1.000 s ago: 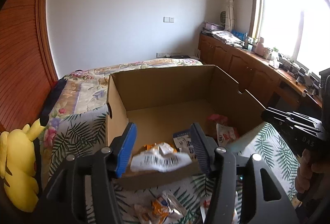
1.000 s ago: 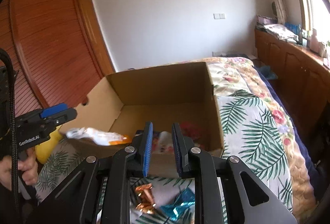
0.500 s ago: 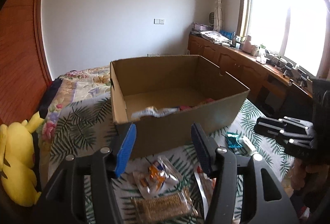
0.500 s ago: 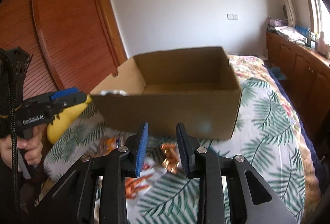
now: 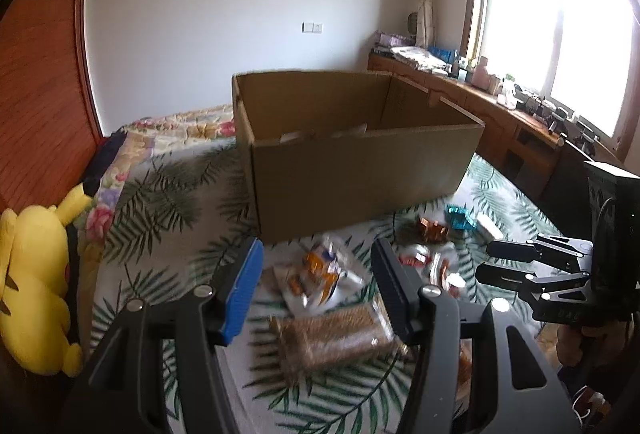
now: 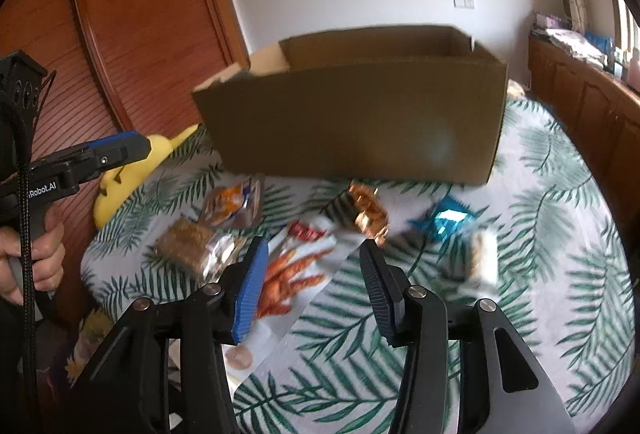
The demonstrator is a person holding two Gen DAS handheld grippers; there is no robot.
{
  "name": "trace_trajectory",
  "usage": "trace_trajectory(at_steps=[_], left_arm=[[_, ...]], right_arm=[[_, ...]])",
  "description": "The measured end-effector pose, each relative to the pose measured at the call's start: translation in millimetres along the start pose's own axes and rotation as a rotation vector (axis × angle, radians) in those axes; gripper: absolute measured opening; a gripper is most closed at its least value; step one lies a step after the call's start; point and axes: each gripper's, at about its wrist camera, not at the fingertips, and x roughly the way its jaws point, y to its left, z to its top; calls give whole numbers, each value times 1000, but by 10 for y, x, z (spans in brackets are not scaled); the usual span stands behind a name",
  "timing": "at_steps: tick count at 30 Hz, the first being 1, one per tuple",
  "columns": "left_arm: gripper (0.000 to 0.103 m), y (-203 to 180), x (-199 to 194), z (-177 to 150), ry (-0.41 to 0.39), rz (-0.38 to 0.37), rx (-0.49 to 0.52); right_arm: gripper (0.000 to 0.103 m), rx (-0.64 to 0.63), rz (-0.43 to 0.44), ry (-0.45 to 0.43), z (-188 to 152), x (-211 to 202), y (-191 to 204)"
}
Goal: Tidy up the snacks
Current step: 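Move both grippers back toward the granola bar and chicken-feet pouch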
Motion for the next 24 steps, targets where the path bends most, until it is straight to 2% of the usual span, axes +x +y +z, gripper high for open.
trace_trajectory(at_steps=[3, 10, 15, 24], left_arm=[[56, 34, 63, -137, 18, 18, -1], [57, 36, 175, -350, 50, 8, -17], [57, 8, 197, -436, 60, -2, -13], [59, 3, 214, -515, 68, 0, -19]], right_arm=[[56, 4, 1, 34, -71, 91, 41], [64, 3, -1, 69, -153, 220, 144], [66, 7, 8, 96, -187, 334, 209], [73, -60, -51, 107, -221, 448, 382]])
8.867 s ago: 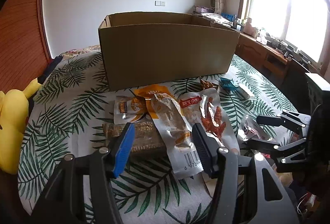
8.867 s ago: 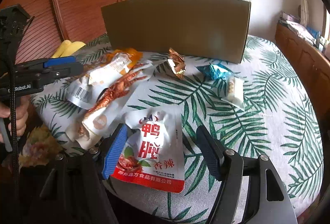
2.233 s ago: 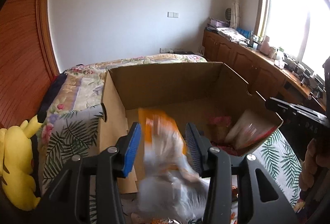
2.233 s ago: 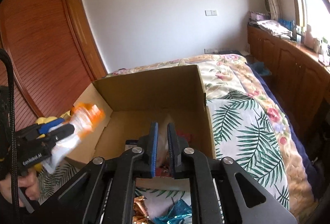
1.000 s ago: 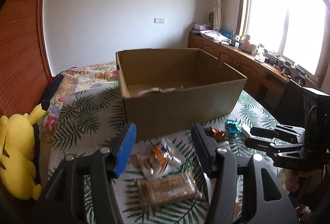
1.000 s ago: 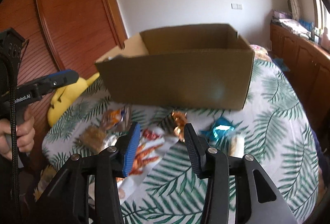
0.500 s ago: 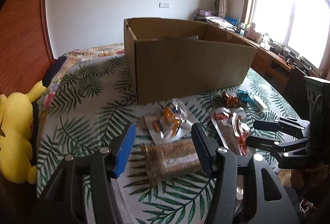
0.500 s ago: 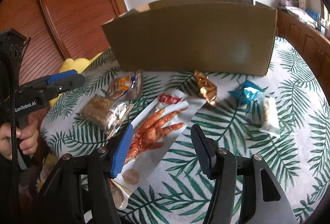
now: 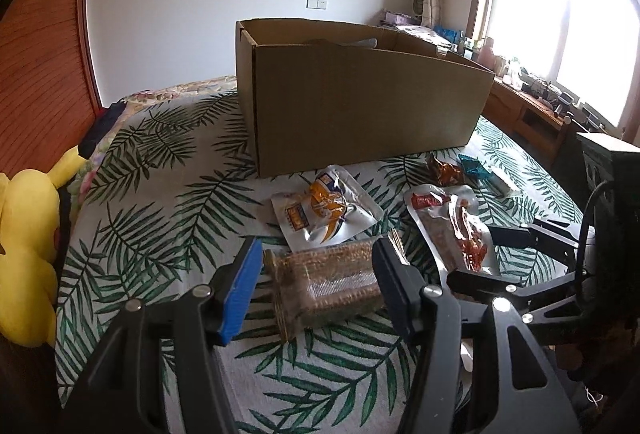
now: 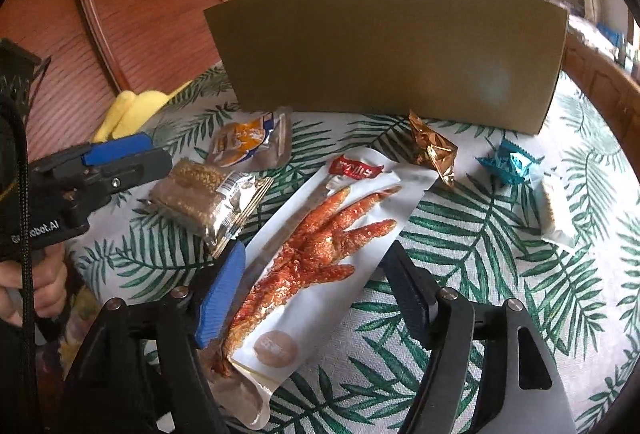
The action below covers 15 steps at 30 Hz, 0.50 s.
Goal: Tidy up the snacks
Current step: 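Move both grippers back toward the granola bar and chicken-feet pouch, then grasp the granola bar with the left gripper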
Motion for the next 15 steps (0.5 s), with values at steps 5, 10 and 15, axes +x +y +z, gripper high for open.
trace_trajectory(at_steps=[5, 10, 15], left_arm=[[68, -34, 29, -48, 14, -15, 18], [70, -105, 64, -71, 38, -44, 62], [70, -161, 89, -98, 62, -36, 108]], right_arm=[[73, -44, -32, -1, -44, 22, 47], [72, -28, -33, -15, -99, -32, -39], [72, -35, -34, -23, -116, -50, -54]])
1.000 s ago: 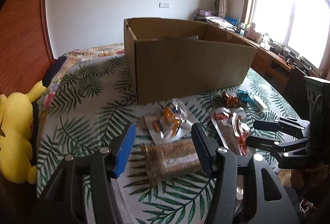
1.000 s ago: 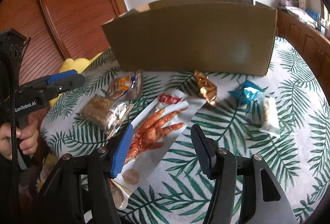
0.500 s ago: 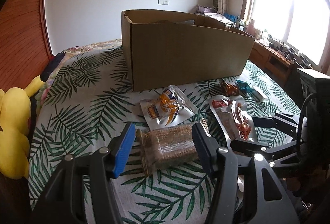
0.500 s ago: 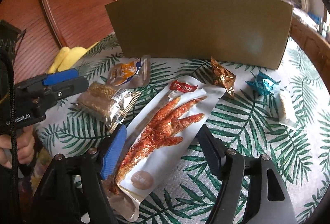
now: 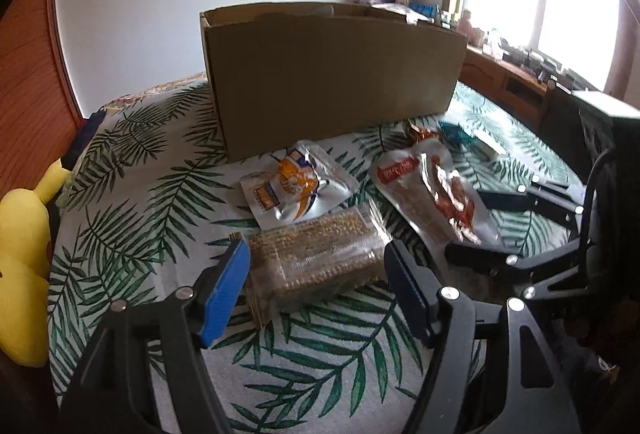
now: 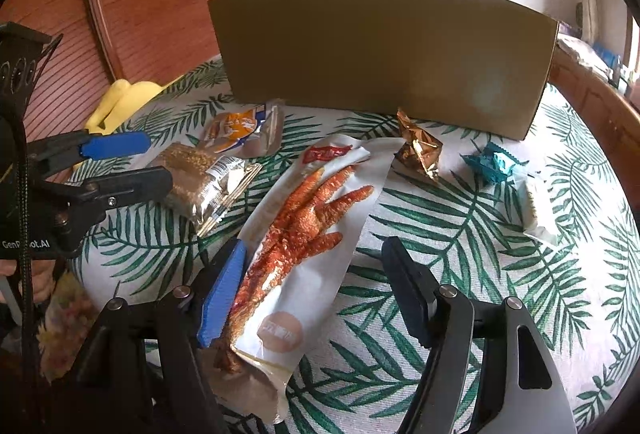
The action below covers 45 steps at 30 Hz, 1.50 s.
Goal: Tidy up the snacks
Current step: 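Grasp the granola bar with the left gripper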
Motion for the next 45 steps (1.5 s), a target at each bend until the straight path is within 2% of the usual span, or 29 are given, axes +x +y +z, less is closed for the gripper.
trace_trajectory(at_steps=[6, 12, 19, 21, 26, 31, 39, 45], left_arm=[[71, -15, 93, -58, 58, 25, 35], [71, -37, 141, -85, 76, 30, 37], [71, -89, 17, -141, 77, -57, 0], [71, -112, -46, -130, 62, -58, 0], [71, -111, -78, -9, 39, -24, 33], [71, -67, 23, 122, 43, -28, 69], [71, -161, 232, 239, 87, -88, 147], [72, -219, 296, 217, 118, -96, 176]], right_arm=[[72, -3, 8, -9, -15, -17, -26], [72, -2, -1, -22, -46, -32, -12], [72, -8, 11, -25, -57, -42, -25], [72, -12, 3, -24, -65, -55, -39], [72, -14, 6, -22, -66, -67, -55], [72, -14, 4, -29, -77, -77, -50], [72, -18, 7, -40, -88, -81, -54], [72, -15, 7, -48, -105, -97, -59]])
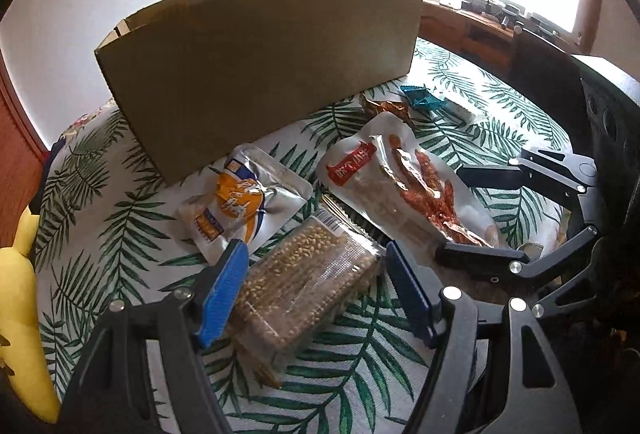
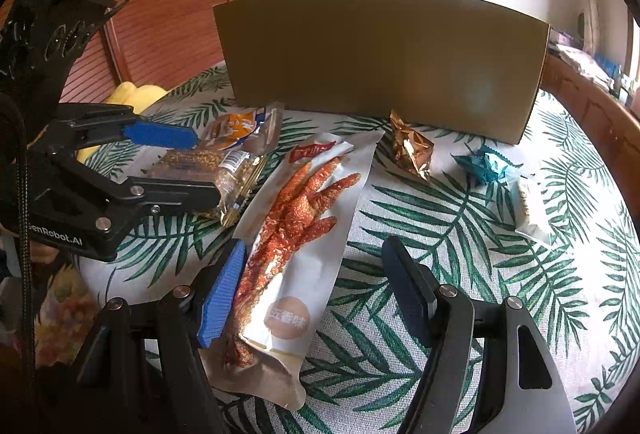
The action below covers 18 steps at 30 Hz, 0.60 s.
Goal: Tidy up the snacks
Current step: 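Grasp the granola bar with the left gripper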
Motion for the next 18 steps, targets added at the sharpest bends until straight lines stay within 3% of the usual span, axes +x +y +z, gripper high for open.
trace_trajectory(at_steps=[12, 18], left_arm=[[74, 33, 46, -114, 83, -25, 14], [74, 12, 23, -155, 62, -15, -2]], right_arm=[[72, 0, 3, -5, 2, -2, 4], [72, 2, 0, -6, 4, -2, -2]])
